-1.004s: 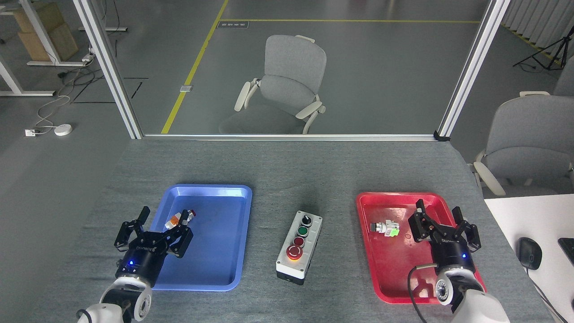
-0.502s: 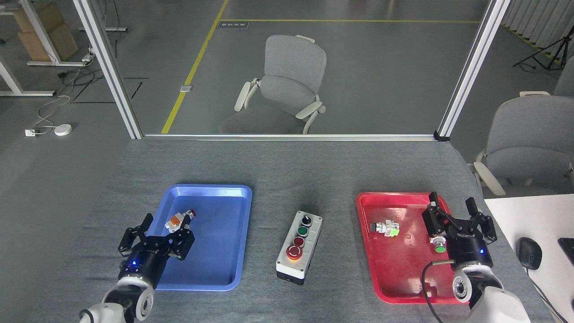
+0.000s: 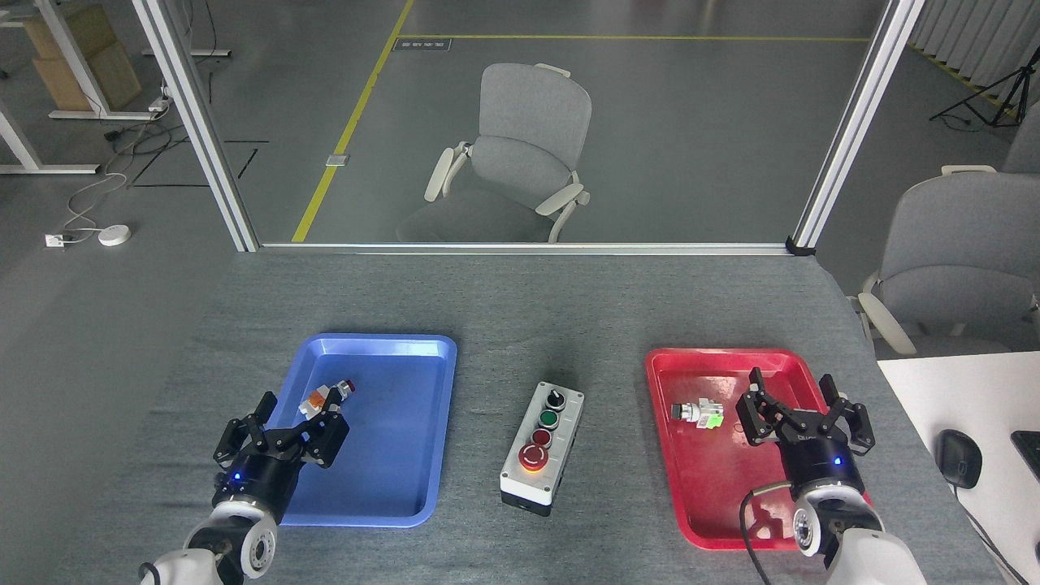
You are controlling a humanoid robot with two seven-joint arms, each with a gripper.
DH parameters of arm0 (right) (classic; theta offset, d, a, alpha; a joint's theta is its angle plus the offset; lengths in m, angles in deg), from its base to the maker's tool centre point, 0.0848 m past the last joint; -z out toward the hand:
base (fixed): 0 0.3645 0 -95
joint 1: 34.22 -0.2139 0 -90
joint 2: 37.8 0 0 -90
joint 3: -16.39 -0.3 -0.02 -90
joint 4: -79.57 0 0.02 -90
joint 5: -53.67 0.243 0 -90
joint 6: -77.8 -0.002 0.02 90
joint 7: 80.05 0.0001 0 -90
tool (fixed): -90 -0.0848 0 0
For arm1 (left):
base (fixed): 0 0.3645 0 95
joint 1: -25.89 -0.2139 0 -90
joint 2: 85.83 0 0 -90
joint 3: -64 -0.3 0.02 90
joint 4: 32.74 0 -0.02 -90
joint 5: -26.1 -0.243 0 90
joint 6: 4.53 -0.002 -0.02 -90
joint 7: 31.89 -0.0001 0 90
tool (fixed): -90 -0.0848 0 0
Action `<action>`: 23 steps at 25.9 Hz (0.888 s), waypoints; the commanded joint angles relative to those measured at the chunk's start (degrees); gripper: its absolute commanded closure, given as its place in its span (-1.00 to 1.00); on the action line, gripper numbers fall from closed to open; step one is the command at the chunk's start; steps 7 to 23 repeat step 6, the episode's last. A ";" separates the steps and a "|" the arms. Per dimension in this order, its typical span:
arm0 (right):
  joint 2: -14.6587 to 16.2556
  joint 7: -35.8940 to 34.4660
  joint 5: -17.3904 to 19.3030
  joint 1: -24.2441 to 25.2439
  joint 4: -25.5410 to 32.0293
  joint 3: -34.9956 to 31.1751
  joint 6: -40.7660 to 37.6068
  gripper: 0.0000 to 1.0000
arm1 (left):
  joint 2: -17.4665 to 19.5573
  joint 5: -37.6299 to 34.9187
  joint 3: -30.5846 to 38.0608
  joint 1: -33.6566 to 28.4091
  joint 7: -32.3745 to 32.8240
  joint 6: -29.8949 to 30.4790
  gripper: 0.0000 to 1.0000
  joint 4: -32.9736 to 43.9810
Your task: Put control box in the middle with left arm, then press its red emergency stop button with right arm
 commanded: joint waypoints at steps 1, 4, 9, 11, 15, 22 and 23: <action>0.13 2.57 -0.43 3.88 5.95 0.28 1.05 -0.99 | -0.01 0.08 0.00 0.00 -0.15 -0.13 -0.99 -0.03; 0.22 2.57 -0.44 5.73 9.64 -0.34 0.09 -0.99 | -0.01 0.08 0.00 0.00 -0.24 -0.13 -0.99 -0.03; 0.22 2.22 -0.44 6.43 11.31 -0.51 -0.35 -0.99 | -0.10 0.08 0.00 0.00 -0.24 -0.22 -0.99 -0.03; 0.22 2.22 -0.44 6.43 11.31 -0.51 -0.35 -0.99 | -0.10 0.08 0.00 0.00 -0.24 -0.22 -0.99 -0.03; 0.22 2.22 -0.44 6.43 11.31 -0.51 -0.35 -0.99 | -0.10 0.08 0.00 0.00 -0.24 -0.22 -0.99 -0.03; 0.22 2.22 -0.44 6.43 11.31 -0.51 -0.35 -0.99 | -0.10 0.08 0.00 0.00 -0.24 -0.22 -0.99 -0.03; 0.22 2.22 -0.44 6.43 11.31 -0.51 -0.35 -0.99 | -0.10 0.08 0.00 0.00 -0.24 -0.22 -0.99 -0.03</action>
